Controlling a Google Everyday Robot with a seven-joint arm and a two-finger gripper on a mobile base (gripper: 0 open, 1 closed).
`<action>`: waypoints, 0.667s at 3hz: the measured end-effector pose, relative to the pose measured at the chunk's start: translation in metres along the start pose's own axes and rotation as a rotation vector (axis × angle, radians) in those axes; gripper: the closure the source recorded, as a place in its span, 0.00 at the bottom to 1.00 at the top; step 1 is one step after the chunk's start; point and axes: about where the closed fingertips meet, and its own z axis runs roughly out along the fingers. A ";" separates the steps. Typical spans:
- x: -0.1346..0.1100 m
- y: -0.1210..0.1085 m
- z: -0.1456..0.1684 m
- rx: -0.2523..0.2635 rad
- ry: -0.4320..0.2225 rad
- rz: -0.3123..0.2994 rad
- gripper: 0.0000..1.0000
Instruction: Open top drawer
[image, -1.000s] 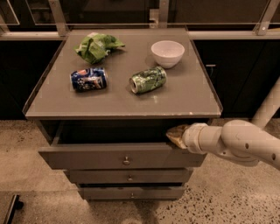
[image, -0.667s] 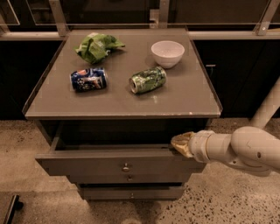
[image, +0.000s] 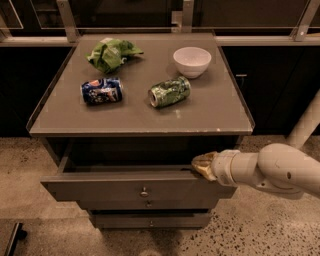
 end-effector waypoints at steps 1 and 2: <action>-0.003 0.000 -0.002 0.000 0.000 0.000 1.00; -0.002 0.005 -0.002 -0.006 -0.004 0.008 1.00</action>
Offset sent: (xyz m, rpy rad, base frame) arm -0.1490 0.0410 -0.0773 0.2158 0.1345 -0.0012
